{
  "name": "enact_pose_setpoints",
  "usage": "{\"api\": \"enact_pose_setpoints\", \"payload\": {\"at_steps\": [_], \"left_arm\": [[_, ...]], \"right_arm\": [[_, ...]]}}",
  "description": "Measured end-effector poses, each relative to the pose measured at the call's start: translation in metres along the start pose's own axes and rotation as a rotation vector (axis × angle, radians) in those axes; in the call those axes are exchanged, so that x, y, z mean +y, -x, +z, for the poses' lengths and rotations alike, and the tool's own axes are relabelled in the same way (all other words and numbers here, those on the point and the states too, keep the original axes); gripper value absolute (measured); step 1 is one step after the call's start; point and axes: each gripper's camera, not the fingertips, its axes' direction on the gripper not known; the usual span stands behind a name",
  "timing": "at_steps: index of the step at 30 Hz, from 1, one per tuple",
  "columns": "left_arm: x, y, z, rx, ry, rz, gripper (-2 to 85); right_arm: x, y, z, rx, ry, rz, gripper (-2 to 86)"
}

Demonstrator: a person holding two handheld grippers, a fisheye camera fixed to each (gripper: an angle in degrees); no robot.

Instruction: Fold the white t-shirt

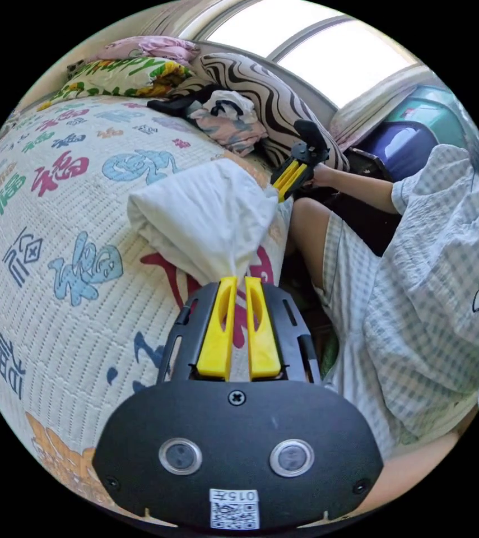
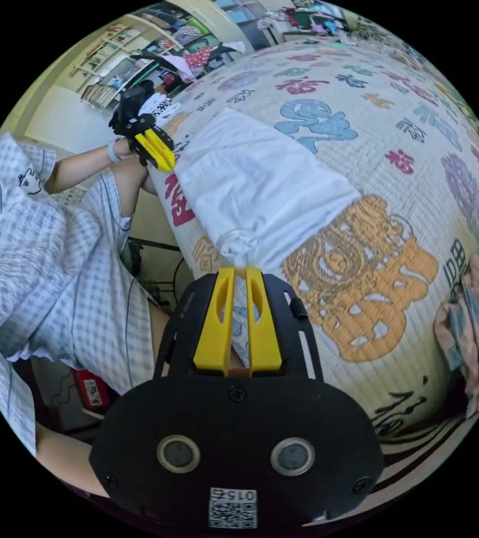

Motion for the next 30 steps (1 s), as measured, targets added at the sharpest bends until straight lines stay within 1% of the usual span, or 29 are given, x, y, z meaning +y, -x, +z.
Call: {"api": "enact_pose_setpoints", "payload": {"at_steps": [2, 3, 5, 6, 7, 8, 9, 11, 13, 14, 16, 18, 21, 22, 23, 25, 26, 28, 30], "left_arm": [[0.009, -0.012, -0.01, -0.009, 0.111, -0.013, 0.1], [0.01, -0.014, -0.017, -0.018, 0.114, -0.022, 0.0], [0.006, -0.023, -0.049, -0.024, 0.012, -0.074, -0.2], [0.002, -0.023, -0.055, -0.026, -0.024, -0.091, -0.2], [-0.008, -0.022, -0.061, -0.026, -0.096, -0.115, -0.2], [-0.02, -0.018, -0.06, -0.006, -0.151, -0.127, -0.3], [-0.026, -0.015, -0.057, 0.01, -0.164, -0.138, -0.3], [-0.047, 0.005, -0.03, 0.121, -0.146, -0.193, -0.5], [-0.049, 0.019, -0.011, 0.139, -0.093, -0.239, -0.7], [-0.045, 0.026, -0.005, 0.131, -0.053, -0.265, -0.8], [-0.035, 0.035, -0.011, 0.169, -0.083, -0.299, -0.8], [-0.028, 0.04, -0.025, 0.159, -0.078, -0.337, -0.9], [-0.023, 0.04, -0.055, 0.106, -0.044, -0.369, -0.8], [-0.023, 0.038, -0.072, 0.103, -0.073, -0.377, -0.8], [-0.024, 0.038, -0.092, 0.139, -0.154, -0.377, -0.8], [-0.031, 0.041, -0.114, 0.189, -0.282, -0.395, -0.8], [-0.04, 0.045, -0.122, 0.188, -0.332, -0.422, -0.8], [-0.055, 0.054, -0.123, 0.193, -0.377, -0.447, -0.8], [-0.064, 0.07, -0.117, 0.23, -0.391, -0.521, -0.9]], "right_arm": [[0.003, -0.002, 0.001, -0.01, 0.022, 0.052, 2.1], [0.008, -0.004, -0.004, -0.011, 0.016, 0.096, 1.6], [0.012, -0.006, -0.018, -0.04, -0.06, 0.165, 1.1], [0.011, -0.006, -0.028, -0.074, -0.16, 0.191, 0.8], [0.004, -0.006, -0.034, -0.106, -0.265, 0.198, 0.5], [-0.002, -0.006, -0.035, -0.124, -0.304, 0.193, 0.3], [-0.016, -0.008, -0.029, -0.166, -0.337, 0.183, 0.0], [-0.041, -0.015, -0.008, -0.236, -0.284, 0.18, -0.4], [-0.06, -0.028, 0.037, -0.259, -0.061, 0.226, -0.6], [-0.059, -0.032, 0.046, -0.259, -0.03, 0.246, -0.6], [-0.043, -0.053, 0.058, -0.379, -0.093, 0.359, -0.7], [-0.03, -0.061, 0.058, -0.388, -0.124, 0.415, -0.7], [-0.022, -0.066, 0.054, -0.35, -0.109, 0.473, -0.7], [-0.021, -0.067, 0.047, -0.345, -0.144, 0.471, -0.7], [-0.021, -0.066, 0.042, -0.355, -0.186, 0.465, -0.6], [-0.032, -0.068, 0.025, -0.411, -0.387, 0.437, -0.6], [-0.038, -0.069, 0.024, -0.409, -0.419, 0.432, -0.6], [-0.076, -0.073, 0.033, -0.386, -0.469, 0.421, -0.6], [-0.107, -0.083, 0.052, -0.447, -0.462, 0.423, -0.6]]}}
